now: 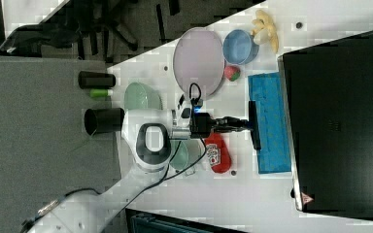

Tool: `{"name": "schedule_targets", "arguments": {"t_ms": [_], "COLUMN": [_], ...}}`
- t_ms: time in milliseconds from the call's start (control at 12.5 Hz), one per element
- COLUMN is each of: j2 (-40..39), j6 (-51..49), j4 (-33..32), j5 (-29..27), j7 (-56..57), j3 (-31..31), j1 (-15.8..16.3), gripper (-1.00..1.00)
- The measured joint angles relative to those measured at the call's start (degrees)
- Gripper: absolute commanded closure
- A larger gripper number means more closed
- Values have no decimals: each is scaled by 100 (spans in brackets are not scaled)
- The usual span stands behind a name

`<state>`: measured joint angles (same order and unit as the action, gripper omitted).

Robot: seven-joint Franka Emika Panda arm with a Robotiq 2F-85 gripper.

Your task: Flap open oven.

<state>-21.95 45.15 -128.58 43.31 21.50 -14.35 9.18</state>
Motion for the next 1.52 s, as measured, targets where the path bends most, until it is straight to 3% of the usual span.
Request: {"name": "schedule_targets", "arguments": {"t_ms": [400,960,1200,1520], "j2": [-709,-1546,-1529,-947], "j6": [-182,-504,-470,-204], "j4": [101,526,571,537], "j5": [918,1237,1108,213], "j7": [-1589,-2525,-2531,-2585], "j3": [123,96,55,35], "j1": [384,779,788,767], "gripper": [65,65,65,65]}}
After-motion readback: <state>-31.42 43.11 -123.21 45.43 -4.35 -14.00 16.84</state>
